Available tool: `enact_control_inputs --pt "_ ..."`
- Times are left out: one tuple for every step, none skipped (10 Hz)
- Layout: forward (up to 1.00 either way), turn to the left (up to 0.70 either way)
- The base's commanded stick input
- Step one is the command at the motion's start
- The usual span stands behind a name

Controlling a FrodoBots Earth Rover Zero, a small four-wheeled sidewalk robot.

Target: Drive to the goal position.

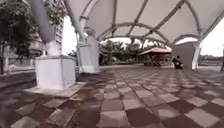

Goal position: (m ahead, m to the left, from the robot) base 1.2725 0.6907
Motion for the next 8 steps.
enact_control_inputs --pt "1.00 0.00" --pt "1.00 0.00" --pt "1.00 0.00" --pt "1.00 0.00" --pt "1.00 0.00" --pt "1.00 0.00" --pt "1.00 0.00" --pt "1.00 0.00"
